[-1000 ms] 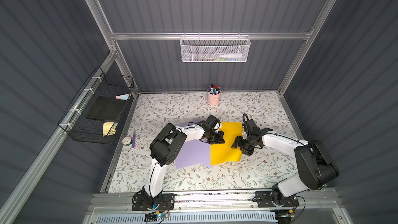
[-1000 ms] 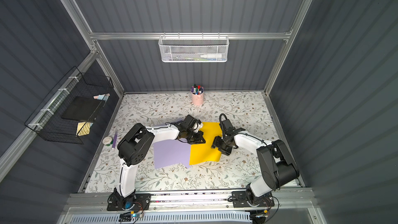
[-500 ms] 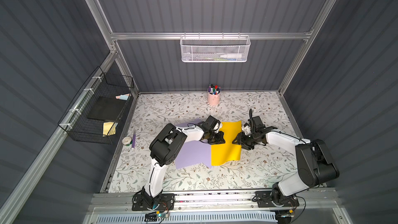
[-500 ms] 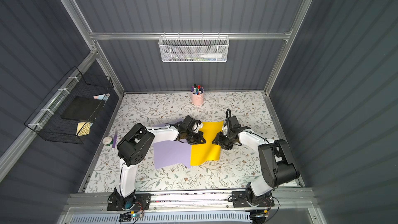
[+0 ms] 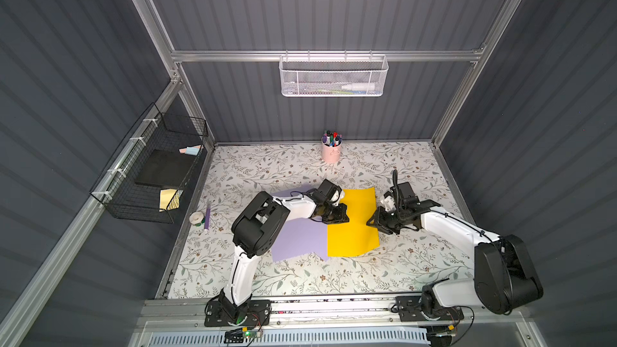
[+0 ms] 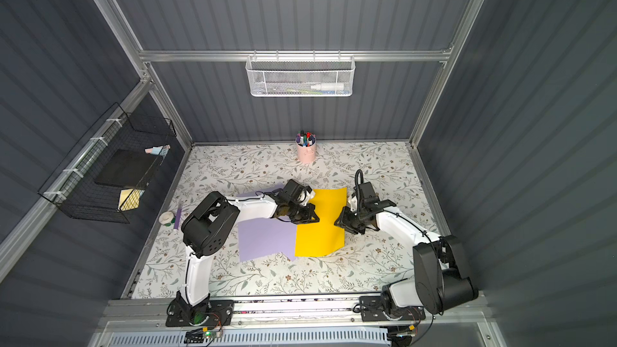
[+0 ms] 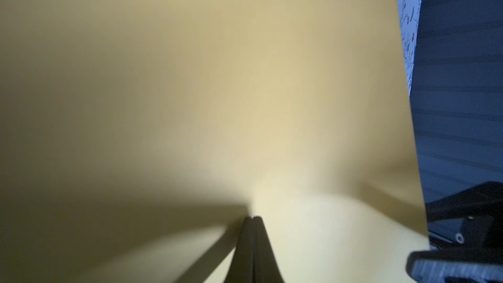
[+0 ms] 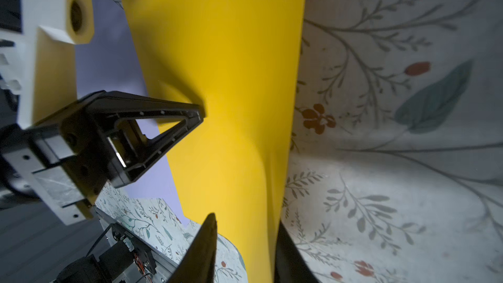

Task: Fold the rectangular paper in half along the long edge
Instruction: Fold the paper.

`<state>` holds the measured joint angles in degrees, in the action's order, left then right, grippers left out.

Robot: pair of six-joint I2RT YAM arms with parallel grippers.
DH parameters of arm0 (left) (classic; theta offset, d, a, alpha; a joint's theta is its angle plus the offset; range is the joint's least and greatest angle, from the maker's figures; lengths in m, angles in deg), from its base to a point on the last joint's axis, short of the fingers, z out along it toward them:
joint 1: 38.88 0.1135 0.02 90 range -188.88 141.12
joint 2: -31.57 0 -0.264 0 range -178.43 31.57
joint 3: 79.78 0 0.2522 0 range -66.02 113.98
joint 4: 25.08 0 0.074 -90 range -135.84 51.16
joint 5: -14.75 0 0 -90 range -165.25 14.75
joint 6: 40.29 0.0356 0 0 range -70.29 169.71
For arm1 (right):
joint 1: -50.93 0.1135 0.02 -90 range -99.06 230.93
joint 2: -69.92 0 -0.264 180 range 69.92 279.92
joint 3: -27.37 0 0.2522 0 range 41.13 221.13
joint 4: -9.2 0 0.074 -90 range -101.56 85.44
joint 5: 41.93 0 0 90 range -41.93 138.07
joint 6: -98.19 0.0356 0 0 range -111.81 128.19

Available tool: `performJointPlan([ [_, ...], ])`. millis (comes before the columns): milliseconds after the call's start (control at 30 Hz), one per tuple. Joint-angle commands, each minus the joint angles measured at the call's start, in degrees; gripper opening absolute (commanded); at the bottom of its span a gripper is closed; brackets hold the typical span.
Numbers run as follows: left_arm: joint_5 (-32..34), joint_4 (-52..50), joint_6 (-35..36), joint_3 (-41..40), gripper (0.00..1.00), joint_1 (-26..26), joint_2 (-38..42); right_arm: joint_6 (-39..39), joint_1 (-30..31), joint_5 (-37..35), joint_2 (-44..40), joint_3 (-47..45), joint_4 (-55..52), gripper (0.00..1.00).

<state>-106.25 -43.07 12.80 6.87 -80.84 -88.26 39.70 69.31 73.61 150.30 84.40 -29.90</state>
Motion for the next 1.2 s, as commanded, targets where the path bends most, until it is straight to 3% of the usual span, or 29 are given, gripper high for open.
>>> performJointPlan([
  [0,3.72,-8.87,0.16,-3.84,0.00,-0.69,-4.09,-0.70,-0.09,-0.88,2.21,-0.74,-1.45,0.30],
  [100,3.70,-8.94,0.17,-3.96,0.00,-0.76,-4.01,-0.48,-0.09,-1.86,3.91,-0.36,-2.10,0.21],
  [167,3.75,-9.02,0.17,-4.17,0.00,-0.76,-3.88,-0.37,-0.09,-3.10,3.91,-0.28,-2.81,0.21],
  [300,3.65,-9.04,0.34,-4.00,0.00,-0.76,-4.00,-0.82,-0.09,-6.81,3.47,0.65,-4.69,0.38],
  [367,3.58,-9.13,0.39,-3.90,0.00,-0.76,-4.12,-1.30,-0.16,-6.82,3.77,1.52,-4.86,0.39],
  [700,3.32,-8.78,0.52,-4.32,0.00,-0.76,-3.89,-4.12,-0.74,-3.92,9.80,5.62,-1.50,0.29],
  [967,2.88,-8.63,0.68,-4.55,0.00,-0.72,-3.83,-9.39,-3.30,5.11,14.45,8.83,0.24,0.27],
  [1167,2.85,-8.75,0.86,-4.68,0.00,-0.76,-3.66,-9.58,-4.48,3.77,13.96,9.17,-1.74,0.24],
])
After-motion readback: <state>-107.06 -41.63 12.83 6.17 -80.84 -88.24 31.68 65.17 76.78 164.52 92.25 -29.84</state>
